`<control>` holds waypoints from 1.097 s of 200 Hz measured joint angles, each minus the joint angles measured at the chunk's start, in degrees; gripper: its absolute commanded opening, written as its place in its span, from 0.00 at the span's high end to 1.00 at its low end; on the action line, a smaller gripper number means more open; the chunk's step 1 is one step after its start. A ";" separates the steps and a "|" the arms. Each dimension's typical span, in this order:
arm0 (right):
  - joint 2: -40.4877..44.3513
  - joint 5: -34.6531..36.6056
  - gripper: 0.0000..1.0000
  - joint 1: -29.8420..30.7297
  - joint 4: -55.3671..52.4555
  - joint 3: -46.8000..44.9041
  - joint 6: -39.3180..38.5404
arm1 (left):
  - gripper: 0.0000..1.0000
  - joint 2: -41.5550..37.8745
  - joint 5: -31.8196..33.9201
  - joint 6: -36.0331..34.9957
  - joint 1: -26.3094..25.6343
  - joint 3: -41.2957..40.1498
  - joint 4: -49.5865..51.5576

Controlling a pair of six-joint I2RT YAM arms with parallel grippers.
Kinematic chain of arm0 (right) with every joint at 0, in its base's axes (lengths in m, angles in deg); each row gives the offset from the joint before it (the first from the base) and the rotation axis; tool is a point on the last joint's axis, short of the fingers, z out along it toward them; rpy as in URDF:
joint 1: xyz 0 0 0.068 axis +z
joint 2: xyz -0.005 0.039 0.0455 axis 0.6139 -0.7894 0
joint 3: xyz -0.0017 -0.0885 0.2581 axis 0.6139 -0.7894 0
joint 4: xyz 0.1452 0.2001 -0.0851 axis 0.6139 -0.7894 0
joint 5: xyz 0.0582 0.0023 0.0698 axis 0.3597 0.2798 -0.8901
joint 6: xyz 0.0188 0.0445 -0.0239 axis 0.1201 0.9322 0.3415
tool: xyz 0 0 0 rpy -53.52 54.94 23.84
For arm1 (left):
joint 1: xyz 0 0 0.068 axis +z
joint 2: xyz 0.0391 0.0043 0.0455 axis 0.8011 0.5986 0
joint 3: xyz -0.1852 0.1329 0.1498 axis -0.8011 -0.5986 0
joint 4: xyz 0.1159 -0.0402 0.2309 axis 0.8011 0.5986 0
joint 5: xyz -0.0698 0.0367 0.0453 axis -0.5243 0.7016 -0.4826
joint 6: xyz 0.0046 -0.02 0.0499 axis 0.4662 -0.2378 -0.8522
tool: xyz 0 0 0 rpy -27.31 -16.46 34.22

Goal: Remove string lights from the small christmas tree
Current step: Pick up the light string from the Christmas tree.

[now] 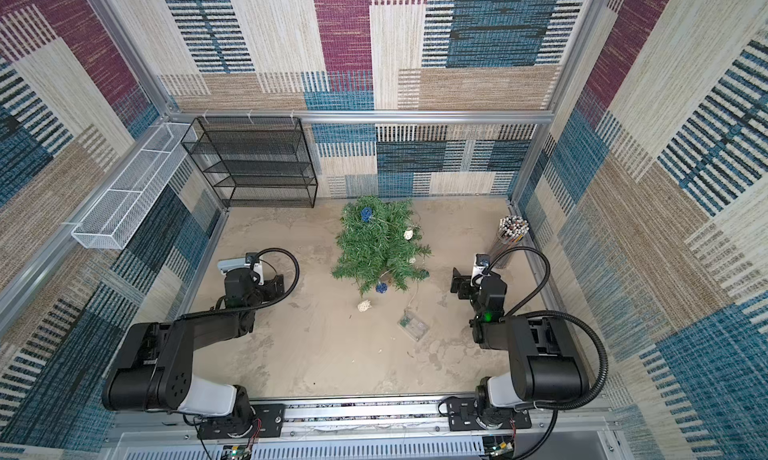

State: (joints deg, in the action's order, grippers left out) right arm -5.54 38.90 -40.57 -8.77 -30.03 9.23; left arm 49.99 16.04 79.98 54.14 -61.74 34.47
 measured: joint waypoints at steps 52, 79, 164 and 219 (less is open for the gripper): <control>-2.32 -0.50 0.04 -0.07 6.88 0.44 0.48 | 0.01 2.40 -0.57 -0.13 0.20 0.90 -3.89; -2.56 -0.90 0.04 -0.24 8.85 0.55 0.68 | 0.01 2.62 -1.36 -0.13 0.22 1.09 -5.18; -2.64 -1.44 0.04 -0.44 11.08 0.63 1.07 | 0.01 2.73 -1.53 -0.15 0.33 1.11 -6.03; -2.05 -0.17 0.04 0.46 9.62 2.34 1.11 | 0.01 1.38 -0.87 -0.13 -0.04 3.02 -2.36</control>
State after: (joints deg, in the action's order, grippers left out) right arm -7.60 38.72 -40.11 0.85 -27.69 10.35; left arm 51.37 15.17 79.85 54.10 -58.72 32.11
